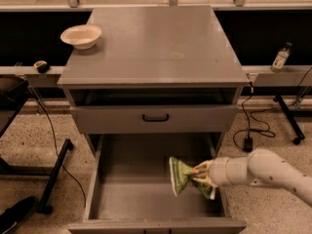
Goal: Pick green jalapeno chip bag from middle drawer and place on counter
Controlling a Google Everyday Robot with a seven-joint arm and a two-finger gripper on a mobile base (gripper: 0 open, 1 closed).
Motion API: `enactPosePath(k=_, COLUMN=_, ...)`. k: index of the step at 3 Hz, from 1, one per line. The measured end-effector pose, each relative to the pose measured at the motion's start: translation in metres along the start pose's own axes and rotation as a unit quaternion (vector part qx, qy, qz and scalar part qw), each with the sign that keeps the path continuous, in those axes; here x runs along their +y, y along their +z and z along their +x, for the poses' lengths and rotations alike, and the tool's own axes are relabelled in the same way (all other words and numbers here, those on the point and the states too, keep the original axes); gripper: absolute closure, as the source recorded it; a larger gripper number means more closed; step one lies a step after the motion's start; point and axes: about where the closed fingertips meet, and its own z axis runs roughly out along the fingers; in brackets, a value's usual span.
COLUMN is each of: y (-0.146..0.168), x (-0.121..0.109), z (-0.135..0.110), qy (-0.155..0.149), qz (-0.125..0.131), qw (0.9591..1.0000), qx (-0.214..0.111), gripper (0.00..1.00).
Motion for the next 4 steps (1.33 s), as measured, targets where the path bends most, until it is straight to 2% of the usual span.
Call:
enactPosePath(k=1, y=-0.073, x=-0.048, z=-0.030, qy=-0.027, qz=0.016, qw=0.9994, qx=0.014, gripper=1.00)
enactPosePath(k=2, y=-0.130, x=-0.087, z=-0.054, qy=-0.043, qz=0.025, qw=0.9988, qx=0.004, gripper=1.00)
enactPosePath(k=3, y=-0.144, x=-0.097, z=-0.060, qy=-0.047, qz=0.027, qw=0.9985, qx=0.000, gripper=1.00)
enactPosePath(k=4, y=-0.149, x=-0.098, z=-0.070, qy=-0.065, qz=0.028, qw=0.9972, qx=-0.023, gripper=1.00)
